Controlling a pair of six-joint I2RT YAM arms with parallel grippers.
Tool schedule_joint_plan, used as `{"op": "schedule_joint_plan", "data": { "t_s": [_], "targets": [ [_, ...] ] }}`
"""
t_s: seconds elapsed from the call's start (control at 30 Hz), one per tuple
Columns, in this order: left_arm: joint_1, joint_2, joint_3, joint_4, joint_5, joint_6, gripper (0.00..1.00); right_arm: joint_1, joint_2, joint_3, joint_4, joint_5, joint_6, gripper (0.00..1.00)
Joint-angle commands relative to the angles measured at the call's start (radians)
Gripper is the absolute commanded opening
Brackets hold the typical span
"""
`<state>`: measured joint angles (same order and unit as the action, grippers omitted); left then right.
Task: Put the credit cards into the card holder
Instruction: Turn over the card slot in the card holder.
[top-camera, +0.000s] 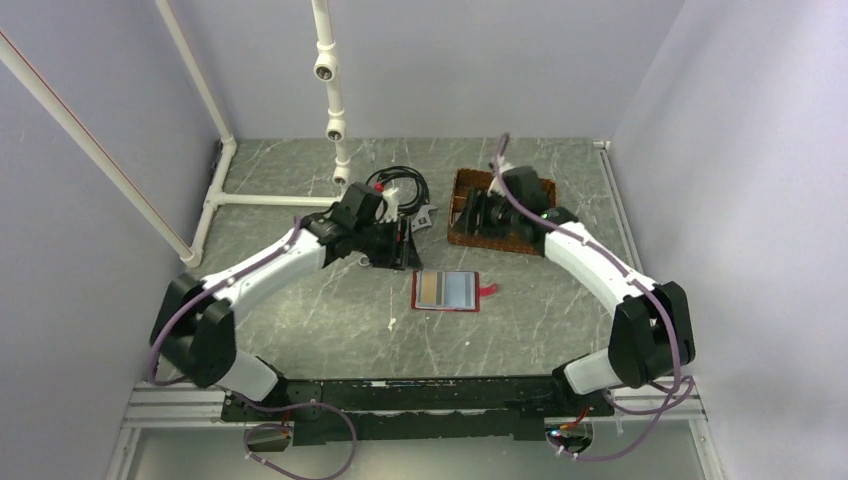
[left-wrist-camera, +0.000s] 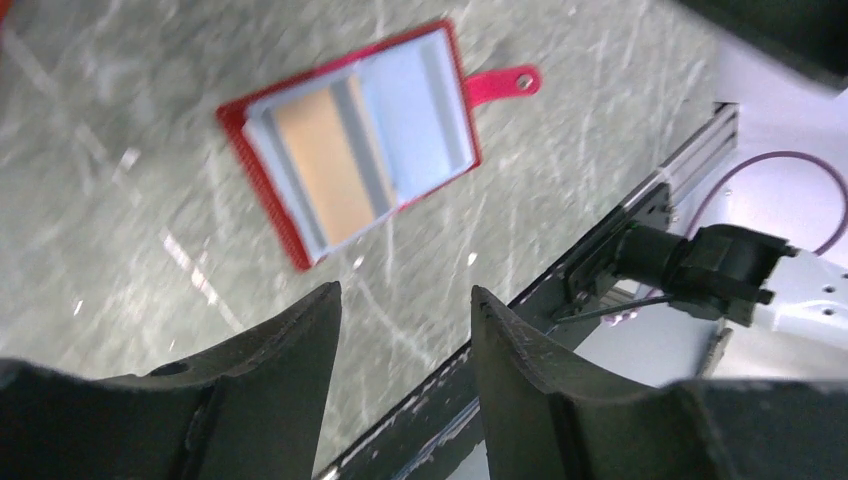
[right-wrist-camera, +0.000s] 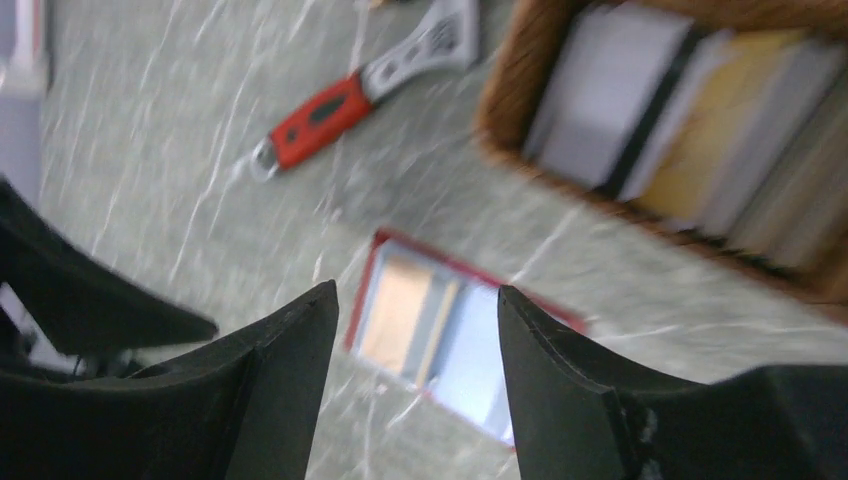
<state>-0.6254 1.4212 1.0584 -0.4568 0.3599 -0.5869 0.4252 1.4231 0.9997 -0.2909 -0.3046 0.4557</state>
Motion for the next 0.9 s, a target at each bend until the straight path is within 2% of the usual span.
{"op": "schedule_joint_plan", "data": {
  "t_s": [0.0,0.1,0.27,0.33,0.4,0.5,0.67,0.87],
  "targets": [
    [-0.003,0.137,0.127,0.126,0.160,0.007,0.55,-0.083,0.073,0.178,-0.193,0.198,-0.070,0.65],
    [-0.004,0.196,0.177,0.121,0.190,0.027,0.56,-0.087,0.174,0.283,-0.230,0.270,-0.053,0.71],
    [-0.004,0.267,0.251,0.076,0.185,0.073,0.56,-0.086,0.295,0.389,-0.267,0.415,-0.022,0.71],
    [-0.004,0.304,0.280,0.082,0.187,0.068,0.56,-0.086,0.318,0.400,-0.263,0.406,-0.047,0.70],
    [-0.003,0.340,0.328,0.083,0.187,0.060,0.56,-0.093,0.322,0.386,-0.244,0.387,-0.056,0.65],
    [-0.003,0.421,0.424,0.055,0.188,0.058,0.56,-0.128,0.325,0.345,-0.196,0.332,-0.044,0.50],
    [-0.002,0.510,0.521,0.045,0.174,0.038,0.54,-0.154,0.377,0.344,-0.179,0.310,-0.072,0.45],
    [0.030,0.571,0.598,-0.002,0.094,0.039,0.51,-0.155,0.405,0.340,-0.130,0.247,-0.066,0.36]
  ]
}}
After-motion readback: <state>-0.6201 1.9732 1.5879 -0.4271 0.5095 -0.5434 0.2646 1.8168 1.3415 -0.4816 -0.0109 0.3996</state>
